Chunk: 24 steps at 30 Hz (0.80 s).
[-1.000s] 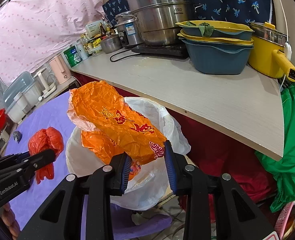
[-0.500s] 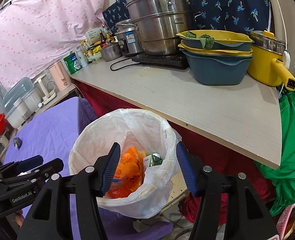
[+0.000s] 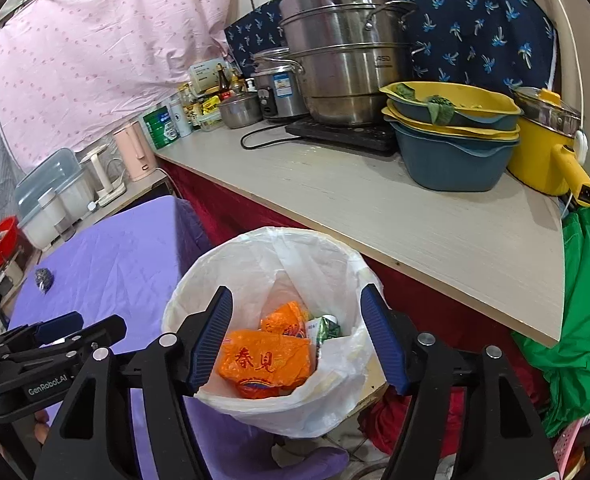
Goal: Collect trash
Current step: 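Move both open tools back over the table toward the pink cup and scrubber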
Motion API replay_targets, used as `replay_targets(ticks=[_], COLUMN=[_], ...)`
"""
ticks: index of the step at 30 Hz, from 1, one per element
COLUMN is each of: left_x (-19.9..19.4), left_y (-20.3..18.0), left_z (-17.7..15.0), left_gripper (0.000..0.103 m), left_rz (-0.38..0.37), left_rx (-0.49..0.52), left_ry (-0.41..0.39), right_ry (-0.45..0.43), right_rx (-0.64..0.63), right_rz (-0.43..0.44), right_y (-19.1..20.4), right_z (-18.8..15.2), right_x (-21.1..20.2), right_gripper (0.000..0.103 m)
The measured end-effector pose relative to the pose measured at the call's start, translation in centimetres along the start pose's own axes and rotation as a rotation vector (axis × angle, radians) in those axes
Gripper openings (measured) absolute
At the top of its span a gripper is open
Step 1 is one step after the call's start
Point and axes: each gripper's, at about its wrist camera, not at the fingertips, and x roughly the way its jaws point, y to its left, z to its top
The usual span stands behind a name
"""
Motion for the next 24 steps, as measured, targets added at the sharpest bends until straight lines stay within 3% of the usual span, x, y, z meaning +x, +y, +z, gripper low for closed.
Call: replay_targets(ticks=[5,9,24], left_x=[-1.2,-2.5,-7.8], left_y=[3.0,6.0,21.9], left_z=[-0.2,-0.6,-4.7], left_gripper=[0.078,0.088,0.090], left_rz=[0.026,0.078,0.323], left_rx=[-0.049,-0.085,-0.271], left_ry=[-0.016,-0.038,-0.044], right_ry=[0.003,0.019,0.145], right_rx=[-0.030,-0.069,-0.232], right_rz=[0.029,0.067,0.278], right_y=[2.4,5.2,19.6], right_z=[-0.3,-0.9,-6.1], right_x=[-0.2,-0.1,1.5], right_gripper=[0.070,0.071,0.077])
